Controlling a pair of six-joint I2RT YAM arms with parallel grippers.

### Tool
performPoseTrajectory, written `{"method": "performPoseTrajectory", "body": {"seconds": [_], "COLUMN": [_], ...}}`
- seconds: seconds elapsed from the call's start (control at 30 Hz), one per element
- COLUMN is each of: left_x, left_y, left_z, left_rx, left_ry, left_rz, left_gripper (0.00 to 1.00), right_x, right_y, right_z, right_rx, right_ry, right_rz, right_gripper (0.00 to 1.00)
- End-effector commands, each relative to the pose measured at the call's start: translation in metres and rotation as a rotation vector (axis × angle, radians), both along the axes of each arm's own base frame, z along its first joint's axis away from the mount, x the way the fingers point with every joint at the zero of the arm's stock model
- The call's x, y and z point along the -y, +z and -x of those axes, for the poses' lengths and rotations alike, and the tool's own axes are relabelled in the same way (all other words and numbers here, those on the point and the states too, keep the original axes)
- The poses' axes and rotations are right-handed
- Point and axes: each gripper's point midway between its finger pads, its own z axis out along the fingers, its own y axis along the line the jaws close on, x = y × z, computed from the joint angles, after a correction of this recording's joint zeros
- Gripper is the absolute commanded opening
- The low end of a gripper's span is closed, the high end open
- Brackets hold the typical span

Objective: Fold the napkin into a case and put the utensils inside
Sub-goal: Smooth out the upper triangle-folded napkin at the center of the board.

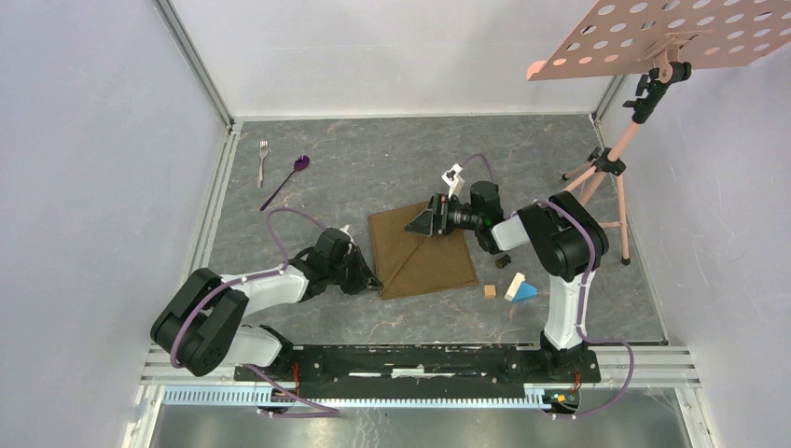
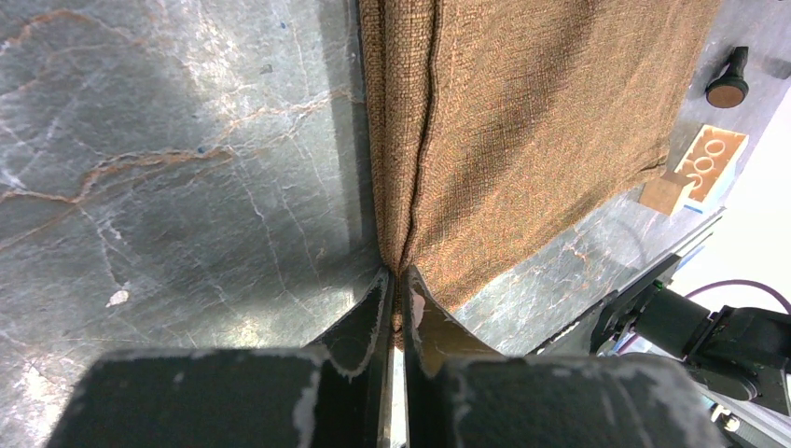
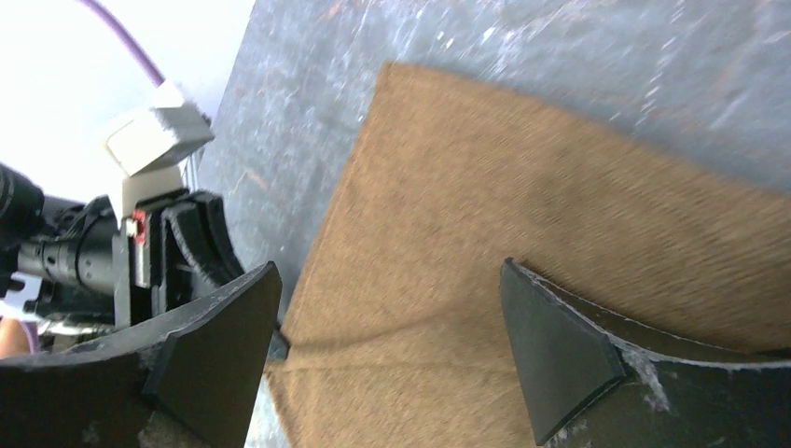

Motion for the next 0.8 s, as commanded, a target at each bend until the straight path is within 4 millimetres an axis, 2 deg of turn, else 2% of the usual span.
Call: {"method": "performPoseTrajectory", "body": {"seconds": [0.0,0.27,0.4,0.5,0.57,0.67,0.77], "left_x": [-0.031,-0.032,-0.031,-0.028,-0.02,-0.01,-0.005], "left_y": [-0.036,-0.034,-0.032,-0.024,-0.009,0.029,0.068], "left_z": [0.033,0.033,0.032,0.03,0.026,0.017,0.001], "left_rx": [-0.12,-0.11,-0.103,-0.095,-0.075,-0.021,0.06], "left_ry": [0.015,0.016,0.014,0.001,-0.013,-0.028,-0.017], "left_rz": [-0.145,-0.142,-0.141,-0.128,-0.09,-0.034,-0.019], "left_gripper": [0.08,0.08,0.08,0.1,0.15,0.24,0.4], "right_x": [0.011,0.035,0.05,0.056,0.056,0.057,0.055], "right_y": [-0.005,-0.006,-0.008,-0.001,0.008,0.027,0.038], "right_z": [-0.034,-0.079,-0.095,-0.101,-0.098,-0.09,-0.07], "right_rx": [0.04,0.043,0.038,0.052,0.061,0.098,0.102], "right_ry": [-0.031,-0.097,-0.13,-0.13,-0.131,-0.138,-0.145], "right_rz": [0.029,0.036,0.045,0.082,0.114,0.216,0.283], "right_gripper": [0.93,0.93,0.93,0.93,0.93,0.92,0.92]}}
